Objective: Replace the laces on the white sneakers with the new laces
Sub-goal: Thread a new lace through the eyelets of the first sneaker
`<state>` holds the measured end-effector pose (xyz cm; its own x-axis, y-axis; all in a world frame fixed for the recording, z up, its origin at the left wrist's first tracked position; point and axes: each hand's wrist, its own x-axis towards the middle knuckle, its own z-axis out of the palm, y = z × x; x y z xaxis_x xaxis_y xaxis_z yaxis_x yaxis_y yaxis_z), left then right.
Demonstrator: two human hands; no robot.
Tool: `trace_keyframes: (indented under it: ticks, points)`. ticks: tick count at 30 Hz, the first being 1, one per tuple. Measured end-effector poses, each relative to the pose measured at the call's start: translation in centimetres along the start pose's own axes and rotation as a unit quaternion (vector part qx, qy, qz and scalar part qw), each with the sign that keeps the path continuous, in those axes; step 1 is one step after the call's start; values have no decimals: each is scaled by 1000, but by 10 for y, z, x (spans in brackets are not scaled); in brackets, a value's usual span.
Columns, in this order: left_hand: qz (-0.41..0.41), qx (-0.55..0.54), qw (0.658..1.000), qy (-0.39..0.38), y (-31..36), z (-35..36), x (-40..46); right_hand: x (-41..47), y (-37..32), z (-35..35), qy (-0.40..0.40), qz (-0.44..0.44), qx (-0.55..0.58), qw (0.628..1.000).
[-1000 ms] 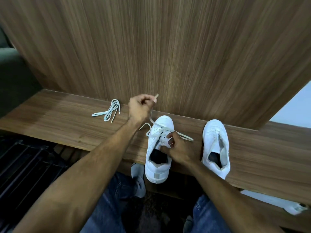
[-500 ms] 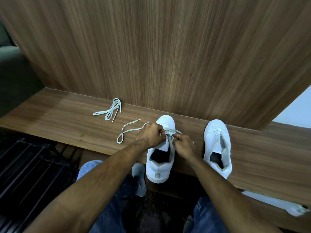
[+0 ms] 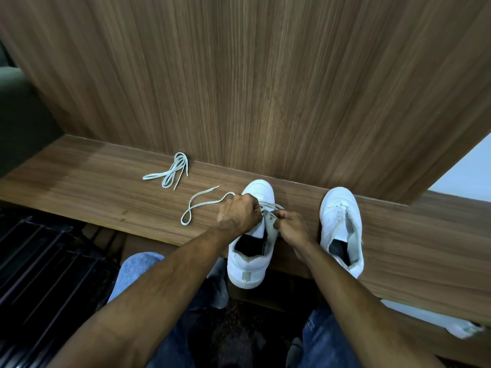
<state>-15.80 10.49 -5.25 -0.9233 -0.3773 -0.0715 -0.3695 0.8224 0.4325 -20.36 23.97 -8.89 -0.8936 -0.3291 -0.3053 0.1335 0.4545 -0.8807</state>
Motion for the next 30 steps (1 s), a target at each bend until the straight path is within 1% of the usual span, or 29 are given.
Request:
trace_keyframes:
  ticks: [11, 14, 16, 18, 20, 23, 27, 28, 29, 30]
  points:
    - [32, 18, 999, -9, 0, 4, 4, 0, -3, -3, -18, -14, 3, 1000]
    - [39, 13, 999, 4, 0, 7, 6, 1, -9, -3, -33, -14, -16, 999]
    - [48, 6, 999, 13, -2, 10, 8, 4, -13, -7, -45, 5, -19, 999]
    - [61, -6, 998, 22, -7, 13, 10, 8, -14, -11, -39, 30, -28, 998]
    - [71, -1, 997, 31, -9, 16, 11, 9, -14, -10, -39, 9, -50, 998]
    - [58, -8, 998, 36, -11, 18, 10, 15, -12, -4, -9, -39, -120, 992]
    - [39, -87, 995, 33, -16, 18, 4, 9, -20, -7, 37, -57, -175, 982]
    - [28, -105, 994, 24, -19, 17, 2, 8, -23, -11, 61, -64, -157, 984]
    - [12, -118, 993, 14, -22, 16, -1, 8, -26, -18, 90, -62, -96, 989]
    - [-7, -127, 992, 8, -25, 15, -3, 9, -28, -26, 121, -57, -8, 991]
